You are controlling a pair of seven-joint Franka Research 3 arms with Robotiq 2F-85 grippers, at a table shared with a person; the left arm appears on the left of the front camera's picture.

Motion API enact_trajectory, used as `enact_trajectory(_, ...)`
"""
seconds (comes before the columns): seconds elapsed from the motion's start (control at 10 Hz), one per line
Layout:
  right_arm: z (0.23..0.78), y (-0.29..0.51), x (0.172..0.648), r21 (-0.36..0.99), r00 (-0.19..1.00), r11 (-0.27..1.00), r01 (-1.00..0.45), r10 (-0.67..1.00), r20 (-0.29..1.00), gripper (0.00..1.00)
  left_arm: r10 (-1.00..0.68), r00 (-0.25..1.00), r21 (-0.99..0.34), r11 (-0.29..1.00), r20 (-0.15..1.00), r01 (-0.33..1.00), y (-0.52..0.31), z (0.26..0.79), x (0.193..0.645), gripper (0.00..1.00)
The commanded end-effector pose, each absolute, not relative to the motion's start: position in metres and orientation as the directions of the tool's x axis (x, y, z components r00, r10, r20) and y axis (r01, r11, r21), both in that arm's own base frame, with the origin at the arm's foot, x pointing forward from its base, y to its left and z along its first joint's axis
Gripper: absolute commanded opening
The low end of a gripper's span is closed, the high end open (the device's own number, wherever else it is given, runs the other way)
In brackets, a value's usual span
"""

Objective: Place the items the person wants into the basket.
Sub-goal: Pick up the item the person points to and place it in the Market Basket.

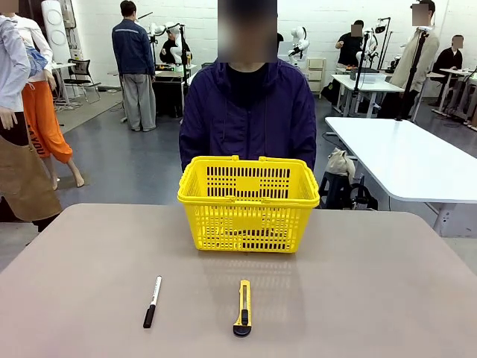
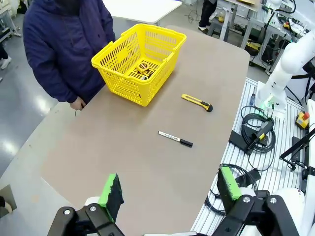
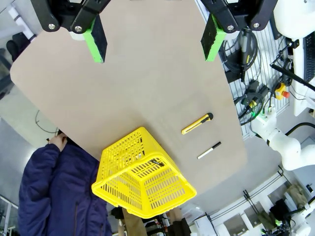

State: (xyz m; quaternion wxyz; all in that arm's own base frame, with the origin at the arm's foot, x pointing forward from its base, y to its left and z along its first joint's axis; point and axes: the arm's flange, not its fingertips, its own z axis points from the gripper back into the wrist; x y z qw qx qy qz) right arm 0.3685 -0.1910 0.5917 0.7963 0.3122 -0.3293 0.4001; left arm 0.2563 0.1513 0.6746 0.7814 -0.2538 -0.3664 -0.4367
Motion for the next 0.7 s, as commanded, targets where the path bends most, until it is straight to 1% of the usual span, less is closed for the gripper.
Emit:
enact_trajectory(0.0, 0.5933, -0.1907, 0.3698, 0.232, 0.458, 0.477, -0.848, 0.438, 0.773, 1.0, -0.496, 0.344, -0.073, 0.487, 0.797, 0.87, 0.1518, 0.6757, 0.2556, 1.0)
enact_trajectory(0.6, 0.5933, -0.1907, 0.3698, 0.232, 0.458, 0.477, -0.848, 0.438, 0.773, 1.0, -0.496, 0.344, -0.073, 0.487, 0.797, 0.87, 0.1518, 0.6757, 0.2556, 1.0)
